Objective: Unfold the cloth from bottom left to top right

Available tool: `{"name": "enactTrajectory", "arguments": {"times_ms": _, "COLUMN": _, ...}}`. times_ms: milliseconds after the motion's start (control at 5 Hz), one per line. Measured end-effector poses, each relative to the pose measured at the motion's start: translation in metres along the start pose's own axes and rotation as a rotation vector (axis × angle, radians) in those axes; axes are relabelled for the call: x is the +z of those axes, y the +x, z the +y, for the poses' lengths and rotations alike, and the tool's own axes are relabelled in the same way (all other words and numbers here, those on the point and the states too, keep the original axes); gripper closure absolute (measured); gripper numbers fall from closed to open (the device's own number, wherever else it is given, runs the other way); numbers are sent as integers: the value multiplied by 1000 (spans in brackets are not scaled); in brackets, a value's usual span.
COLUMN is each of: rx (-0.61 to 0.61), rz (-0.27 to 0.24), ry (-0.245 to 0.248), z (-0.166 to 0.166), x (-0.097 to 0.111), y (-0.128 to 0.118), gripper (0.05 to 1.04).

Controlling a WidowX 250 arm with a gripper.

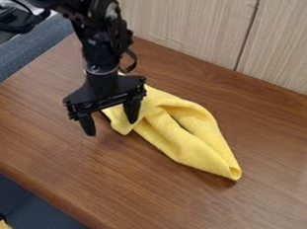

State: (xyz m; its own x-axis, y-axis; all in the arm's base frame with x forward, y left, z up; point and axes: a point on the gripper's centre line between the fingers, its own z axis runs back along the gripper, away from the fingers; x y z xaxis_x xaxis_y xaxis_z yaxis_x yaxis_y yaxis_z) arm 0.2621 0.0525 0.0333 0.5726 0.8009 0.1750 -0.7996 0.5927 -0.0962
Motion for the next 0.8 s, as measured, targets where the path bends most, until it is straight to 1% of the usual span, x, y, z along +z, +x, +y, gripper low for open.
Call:
{"name": "enactTrajectory", "arguments": {"times_ms": 200, "rx": 14, "rz": 18, "ry": 43, "z": 8, "x": -15, "y": 1, "gripper": 137}}
{"name": "enactTrajectory", "arguments": {"times_ms": 600, "rx": 55, "rz": -7, "ry": 40, "z": 9, "x": -19, "y": 6, "gripper": 718}}
{"name": "enactTrajectory", "arguments": {"times_ms": 800, "rx": 65, "rz": -3, "ry": 43, "z": 11, "x": -19, "y": 7, "gripper": 927}}
